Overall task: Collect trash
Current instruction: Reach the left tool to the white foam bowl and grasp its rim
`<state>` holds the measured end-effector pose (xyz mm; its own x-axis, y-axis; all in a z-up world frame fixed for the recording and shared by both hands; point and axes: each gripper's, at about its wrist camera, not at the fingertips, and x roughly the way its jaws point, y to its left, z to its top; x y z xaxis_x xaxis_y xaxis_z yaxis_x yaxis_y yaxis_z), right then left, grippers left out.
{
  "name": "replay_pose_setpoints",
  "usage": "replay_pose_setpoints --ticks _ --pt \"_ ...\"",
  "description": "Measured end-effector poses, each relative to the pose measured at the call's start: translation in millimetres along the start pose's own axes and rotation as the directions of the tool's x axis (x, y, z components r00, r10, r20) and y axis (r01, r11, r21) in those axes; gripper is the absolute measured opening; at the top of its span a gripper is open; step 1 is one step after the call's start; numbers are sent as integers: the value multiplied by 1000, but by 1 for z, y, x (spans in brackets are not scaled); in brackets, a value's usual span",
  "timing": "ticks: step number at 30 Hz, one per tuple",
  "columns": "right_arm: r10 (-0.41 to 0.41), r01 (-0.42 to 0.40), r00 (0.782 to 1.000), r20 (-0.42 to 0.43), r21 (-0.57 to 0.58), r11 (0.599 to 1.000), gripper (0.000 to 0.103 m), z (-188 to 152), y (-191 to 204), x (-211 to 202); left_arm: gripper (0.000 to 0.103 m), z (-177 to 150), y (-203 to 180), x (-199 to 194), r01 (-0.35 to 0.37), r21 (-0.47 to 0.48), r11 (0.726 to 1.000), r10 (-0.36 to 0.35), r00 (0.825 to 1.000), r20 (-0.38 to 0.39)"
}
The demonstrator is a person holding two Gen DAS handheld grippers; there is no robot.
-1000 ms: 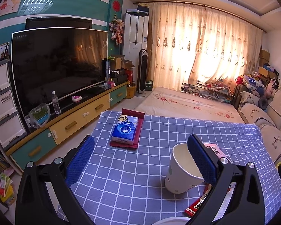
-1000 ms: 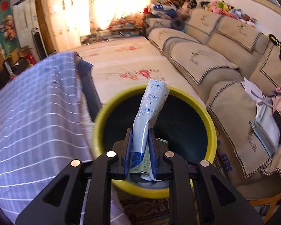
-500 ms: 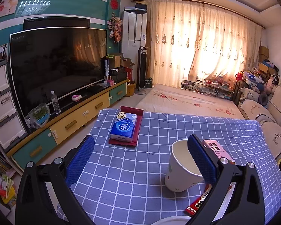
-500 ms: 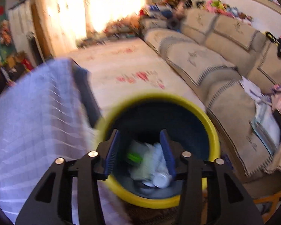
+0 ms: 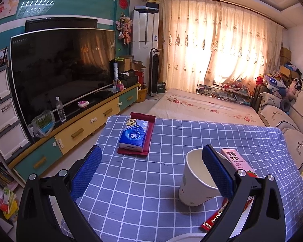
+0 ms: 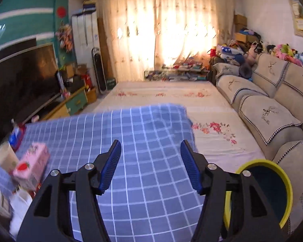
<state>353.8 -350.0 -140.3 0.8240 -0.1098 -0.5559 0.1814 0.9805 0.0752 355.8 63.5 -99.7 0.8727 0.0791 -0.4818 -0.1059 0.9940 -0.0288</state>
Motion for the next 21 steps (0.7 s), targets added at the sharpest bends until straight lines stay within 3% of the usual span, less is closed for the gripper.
replay_pose_setpoints --ticks 3,5,8,12,16,20,21 --pt "4 -4 1000 -14 -7 1000 58 -4 0 3 98 5 -5 -8 3 10 1000 -3 1000 -22" --pt "8 -8 1000 -13 -4 1000 58 -5 0 2 98 7 -7 -17 52 -1 999 -52 997 -54" --pt "24 -24 1000 0 12 1000 59 -3 0 -1 98 7 -16 -34 134 23 991 -130 983 -130" --pt "46 -46 999 10 22 999 63 -1 -1 -7 98 -9 -39 -54 183 123 975 -149 958 -244" --pt "54 -55 998 18 30 998 64 1 -3 -9 94 -36 -62 -62 237 192 953 -149 912 -383" --pt "63 -64 998 7 57 996 65 1 -9 -7 74 -55 -74 -52 255 224 941 -119 866 -486" --pt "66 -66 998 4 60 996 65 1 -9 -7 69 -60 -77 -45 263 234 936 -108 848 -520"
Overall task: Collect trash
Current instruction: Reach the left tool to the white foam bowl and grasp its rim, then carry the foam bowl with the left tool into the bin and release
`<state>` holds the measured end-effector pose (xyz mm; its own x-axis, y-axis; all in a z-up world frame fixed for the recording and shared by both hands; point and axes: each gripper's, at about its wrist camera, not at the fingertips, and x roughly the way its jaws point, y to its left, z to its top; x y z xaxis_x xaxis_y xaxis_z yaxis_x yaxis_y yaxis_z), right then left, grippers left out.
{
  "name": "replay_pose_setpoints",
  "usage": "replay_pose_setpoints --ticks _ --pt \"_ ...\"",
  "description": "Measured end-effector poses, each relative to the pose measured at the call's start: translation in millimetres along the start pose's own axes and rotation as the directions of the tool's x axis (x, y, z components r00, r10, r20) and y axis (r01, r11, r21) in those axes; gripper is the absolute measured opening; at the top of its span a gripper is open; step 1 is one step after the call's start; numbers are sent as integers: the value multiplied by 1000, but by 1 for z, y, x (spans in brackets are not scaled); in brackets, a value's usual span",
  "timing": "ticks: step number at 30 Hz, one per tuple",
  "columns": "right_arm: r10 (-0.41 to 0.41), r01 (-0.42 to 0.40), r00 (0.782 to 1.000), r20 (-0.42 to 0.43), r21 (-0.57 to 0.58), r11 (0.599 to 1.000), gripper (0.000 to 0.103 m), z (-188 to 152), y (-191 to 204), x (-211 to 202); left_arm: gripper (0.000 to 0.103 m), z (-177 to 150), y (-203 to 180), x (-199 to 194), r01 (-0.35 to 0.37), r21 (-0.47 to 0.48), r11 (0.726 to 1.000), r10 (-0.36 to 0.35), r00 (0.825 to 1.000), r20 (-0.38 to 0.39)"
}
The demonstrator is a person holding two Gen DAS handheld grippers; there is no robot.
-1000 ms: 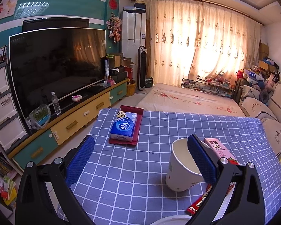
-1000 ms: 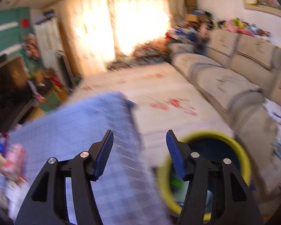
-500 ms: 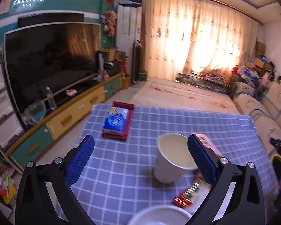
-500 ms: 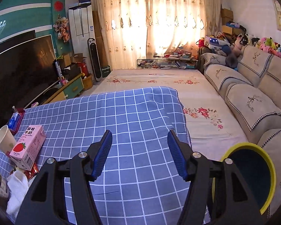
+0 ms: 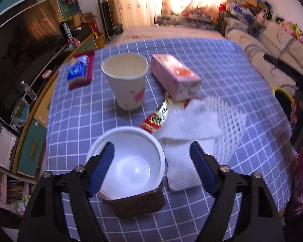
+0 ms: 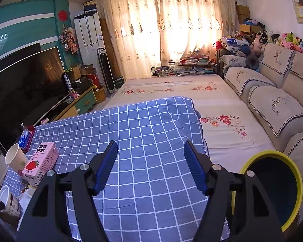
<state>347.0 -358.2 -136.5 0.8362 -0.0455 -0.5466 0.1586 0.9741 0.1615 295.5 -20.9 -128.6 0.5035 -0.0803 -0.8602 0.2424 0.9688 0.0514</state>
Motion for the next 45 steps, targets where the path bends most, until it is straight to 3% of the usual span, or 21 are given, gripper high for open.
replay_pose_setpoints --ticks 4,7,9,10,13,21,24,28,32,35,39,45 --pt "6 -6 1000 -12 5 1000 65 -1 -2 2 56 5 -10 23 -4 64 998 12 994 -112" --pt "15 -15 1000 -14 14 1000 65 0 -4 1 37 10 -11 36 -11 85 996 25 986 -164" --pt "21 -20 1000 -19 16 1000 65 -1 -5 1 18 11 -11 42 -14 99 995 32 983 -182" --pt "23 -23 1000 -21 18 1000 66 -1 -5 1 16 11 -11 43 -18 103 995 37 983 -180" --pt "33 -32 999 -26 23 999 66 -1 -6 1 9 12 -10 38 -41 103 994 56 988 -145" --pt "36 -36 999 -4 22 999 66 1 -6 -5 9 24 -17 -10 -147 134 980 141 989 50" --pt "12 -12 1000 18 29 999 66 3 -11 -10 9 28 -34 -26 -117 156 981 102 989 103" --pt "-22 19 998 55 56 998 66 9 -22 -20 9 29 -81 -40 -3 211 978 -32 986 164" --pt "-89 75 988 129 103 992 66 15 -45 -43 9 34 -137 -39 122 273 954 -179 965 193" --pt "-182 147 967 180 191 971 69 11 -80 -75 9 41 -181 -33 201 330 922 -272 945 184" --pt "-362 303 906 220 260 917 70 -11 -136 -131 9 54 -239 -21 269 409 872 -354 924 146" --pt "-562 497 814 145 327 804 70 -58 -214 -184 9 78 -339 4 357 510 783 -444 894 55"
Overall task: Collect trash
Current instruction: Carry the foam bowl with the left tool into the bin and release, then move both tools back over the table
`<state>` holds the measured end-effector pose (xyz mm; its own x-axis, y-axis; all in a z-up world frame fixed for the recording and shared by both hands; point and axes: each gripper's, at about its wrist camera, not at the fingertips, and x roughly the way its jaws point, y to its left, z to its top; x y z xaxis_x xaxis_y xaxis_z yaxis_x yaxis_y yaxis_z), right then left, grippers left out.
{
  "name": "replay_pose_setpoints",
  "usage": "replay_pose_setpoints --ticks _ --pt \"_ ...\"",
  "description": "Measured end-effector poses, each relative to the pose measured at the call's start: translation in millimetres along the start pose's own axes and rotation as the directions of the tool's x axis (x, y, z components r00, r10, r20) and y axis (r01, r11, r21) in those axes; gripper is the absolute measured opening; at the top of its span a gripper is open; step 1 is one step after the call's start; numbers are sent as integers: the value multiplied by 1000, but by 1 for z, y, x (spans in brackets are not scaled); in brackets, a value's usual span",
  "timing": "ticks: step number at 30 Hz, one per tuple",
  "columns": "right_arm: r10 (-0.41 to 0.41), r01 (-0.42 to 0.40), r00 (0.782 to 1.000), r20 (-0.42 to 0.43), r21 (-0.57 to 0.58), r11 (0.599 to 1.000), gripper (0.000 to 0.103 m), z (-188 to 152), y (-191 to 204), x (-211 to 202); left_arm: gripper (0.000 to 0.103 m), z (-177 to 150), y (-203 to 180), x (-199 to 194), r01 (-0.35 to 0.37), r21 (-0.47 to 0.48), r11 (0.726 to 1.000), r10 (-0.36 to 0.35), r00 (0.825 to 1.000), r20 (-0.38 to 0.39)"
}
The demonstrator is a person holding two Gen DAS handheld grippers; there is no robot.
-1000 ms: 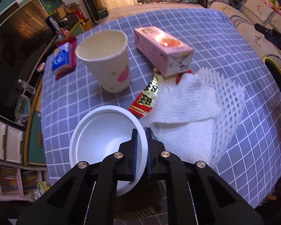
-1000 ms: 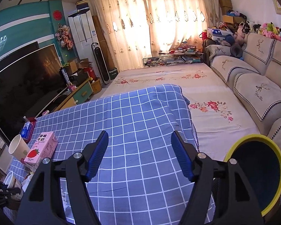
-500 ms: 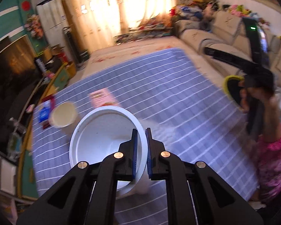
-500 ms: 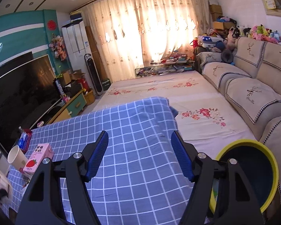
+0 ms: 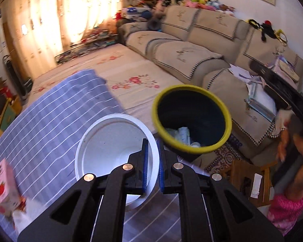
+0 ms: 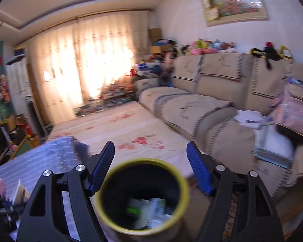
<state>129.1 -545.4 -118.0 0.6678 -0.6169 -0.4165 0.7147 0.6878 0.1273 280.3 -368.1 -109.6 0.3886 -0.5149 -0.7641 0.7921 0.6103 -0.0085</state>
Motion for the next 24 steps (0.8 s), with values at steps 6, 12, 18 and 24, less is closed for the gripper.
replay_pose_setpoints --ticks 6,12,18,24 --pt "-102 104 993 -54 27 994 70 -15 -63 4 9 47 -59 75 85 46 995 -82 994 -71" --pt "-102 103 992 -70 23 994 70 -21 -76 6 10 69 -95 152 118 27 993 -112 979 -170" --pt "-91 92 993 -80 6 996 70 -21 -68 1 52 67 -106 192 68 16 998 -64 979 -192" --pt "-85 85 994 -71 1 996 70 -20 -65 -5 62 62 -91 162 50 -30 998 -54 990 -127"
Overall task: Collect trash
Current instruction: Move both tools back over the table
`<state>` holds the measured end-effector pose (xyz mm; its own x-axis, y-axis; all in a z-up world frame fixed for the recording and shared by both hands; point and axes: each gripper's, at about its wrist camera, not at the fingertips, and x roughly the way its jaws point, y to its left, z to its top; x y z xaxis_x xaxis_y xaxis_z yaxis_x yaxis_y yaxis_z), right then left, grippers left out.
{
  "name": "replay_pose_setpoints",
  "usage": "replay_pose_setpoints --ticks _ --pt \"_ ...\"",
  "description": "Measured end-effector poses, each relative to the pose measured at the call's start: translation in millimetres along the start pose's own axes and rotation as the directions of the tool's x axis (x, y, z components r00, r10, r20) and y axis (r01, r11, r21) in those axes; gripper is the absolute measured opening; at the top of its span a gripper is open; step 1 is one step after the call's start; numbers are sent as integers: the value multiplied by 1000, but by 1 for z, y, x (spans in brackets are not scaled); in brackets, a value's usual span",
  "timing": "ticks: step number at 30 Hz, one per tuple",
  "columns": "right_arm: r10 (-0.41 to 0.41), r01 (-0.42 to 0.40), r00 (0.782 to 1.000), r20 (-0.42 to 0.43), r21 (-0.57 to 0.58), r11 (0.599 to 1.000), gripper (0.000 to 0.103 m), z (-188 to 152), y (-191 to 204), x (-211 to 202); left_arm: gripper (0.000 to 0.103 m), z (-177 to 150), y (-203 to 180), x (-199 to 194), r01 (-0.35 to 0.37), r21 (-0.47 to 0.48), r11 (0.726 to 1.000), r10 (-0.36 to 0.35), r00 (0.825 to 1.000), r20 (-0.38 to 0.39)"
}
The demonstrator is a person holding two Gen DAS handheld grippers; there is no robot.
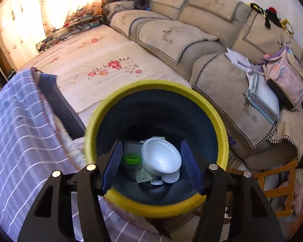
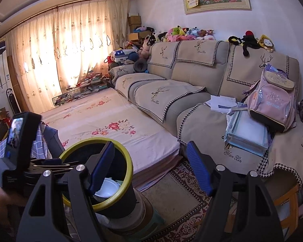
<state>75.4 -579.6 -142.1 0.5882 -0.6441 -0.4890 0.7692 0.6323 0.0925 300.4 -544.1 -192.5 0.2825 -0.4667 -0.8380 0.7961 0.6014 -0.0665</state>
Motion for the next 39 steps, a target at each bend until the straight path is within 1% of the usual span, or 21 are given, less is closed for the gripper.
replay_pose_setpoints --ticks 1,3,6,9,14,17,19,21,22,23,24,27,29,30,32,33,35,36,37,38,39 --pt "3 -3 1000 2 0 1000 70 0 2 -2 63 -3 6 -13 1 -11 1000 0 1000 17" --pt "13 -13 1000 3 -4 1000 70 0 7 -4 69 -11 19 -42 3 -32 999 -1 998 58" --pt "41 -41 999 -7 -18 999 70 -1 17 -7 74 -27 36 -85 -2 -74 997 12 992 128" --pt "79 -80 997 -16 -42 996 70 -2 33 -10 78 -50 59 -132 -21 -122 992 45 979 198" --pt "158 -161 987 -36 -89 983 70 -6 72 -15 81 -89 103 -192 -66 -196 978 118 956 269" --pt "227 -233 972 -60 -117 965 71 -8 101 -18 82 -112 135 -225 -95 -254 962 172 938 300" --pt "280 -289 956 -83 -146 946 71 -12 127 -20 82 -130 160 -248 -124 -295 948 219 923 317" --pt "335 -350 935 -112 -170 921 71 -16 152 -22 83 -148 179 -265 -151 -332 931 263 909 324" --pt "374 -394 917 -136 -179 902 71 -19 168 -22 83 -161 193 -277 -167 -360 918 292 899 327" --pt "393 -416 907 -149 -185 890 71 -20 178 -24 84 -171 202 -286 -181 -381 907 315 891 327" --pt "422 -450 891 -169 -199 871 71 -24 195 -25 84 -183 211 -295 -197 -402 894 340 883 324" --pt "492 -536 841 -223 -234 811 71 -33 240 -30 85 -222 238 -320 -243 -469 849 415 857 305" --pt "536 -594 801 -266 -246 766 71 -38 269 -34 85 -253 254 -339 -278 -519 808 471 835 286" --pt "563 -631 773 -294 -253 734 71 -41 288 -37 86 -268 261 -348 -295 -543 786 499 822 276" --pt "598 -682 728 -335 -261 683 71 -44 315 -43 87 -294 271 -361 -320 -581 748 542 801 256" --pt "616 -710 701 -360 -266 652 71 -45 332 -48 87 -310 279 -370 -336 -612 716 571 786 238" --pt "643 -754 653 -399 -264 601 71 -47 359 -57 87 -334 290 -380 -350 -655 670 608 765 212" --pt "657 -777 627 -418 -266 571 71 -47 375 -63 87 -349 297 -388 -351 -682 641 625 755 198" --pt "666 -791 609 -430 -273 548 71 -48 391 -70 87 -361 301 -390 -350 -700 623 633 751 188" --pt "669 -797 602 -435 -279 536 71 -50 400 -75 88 -372 307 -394 -348 -719 602 641 747 175" --pt "676 -809 587 -445 -286 514 71 -53 415 -82 88 -380 311 -396 -348 -730 588 646 745 165"
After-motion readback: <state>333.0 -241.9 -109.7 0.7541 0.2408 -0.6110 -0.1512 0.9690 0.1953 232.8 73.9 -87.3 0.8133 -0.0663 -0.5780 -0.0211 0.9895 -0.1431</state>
